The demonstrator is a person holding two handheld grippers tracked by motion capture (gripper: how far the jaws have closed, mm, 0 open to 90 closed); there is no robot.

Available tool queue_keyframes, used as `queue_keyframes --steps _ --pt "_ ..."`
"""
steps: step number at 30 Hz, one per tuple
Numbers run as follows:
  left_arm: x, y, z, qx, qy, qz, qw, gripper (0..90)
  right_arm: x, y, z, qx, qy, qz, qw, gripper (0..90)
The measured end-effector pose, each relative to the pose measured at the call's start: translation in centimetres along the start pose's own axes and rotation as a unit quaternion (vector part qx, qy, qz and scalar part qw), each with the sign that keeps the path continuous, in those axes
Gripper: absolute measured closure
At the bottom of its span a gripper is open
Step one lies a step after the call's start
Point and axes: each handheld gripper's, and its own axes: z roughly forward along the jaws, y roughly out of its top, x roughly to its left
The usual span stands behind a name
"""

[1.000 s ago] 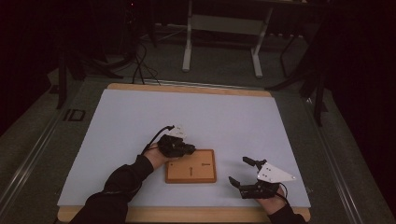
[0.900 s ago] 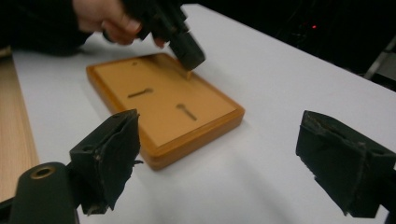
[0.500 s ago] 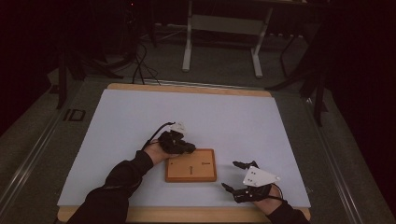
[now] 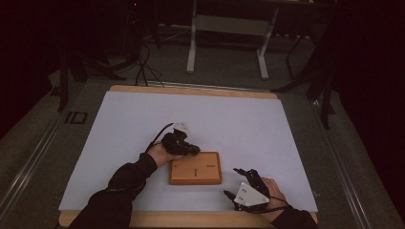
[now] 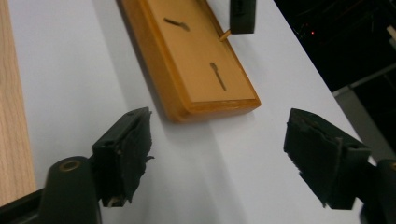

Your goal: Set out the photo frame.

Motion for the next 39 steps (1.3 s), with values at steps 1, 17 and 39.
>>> queue_keyframes --steps 1,17,39 --pt "0.0 0.0 0.0 0.000 0.000 -0.002 1.0000 83.7 0.2 0.1 0.1 0.002 -0.008 -0.015 0.9999 24.4" --pt "0.3 0.2 0.0 0.005 -0.004 -0.013 0.9999 83.7 4.0 0.4 2.7 0.033 -0.079 -0.254 0.9635 46.3" --pt "0.0 0.3 0.0 0.012 -0.001 -0.003 0.9999 83.5 4.8 0.0 5.3 0.044 -0.117 -0.338 0.9329 66.5"
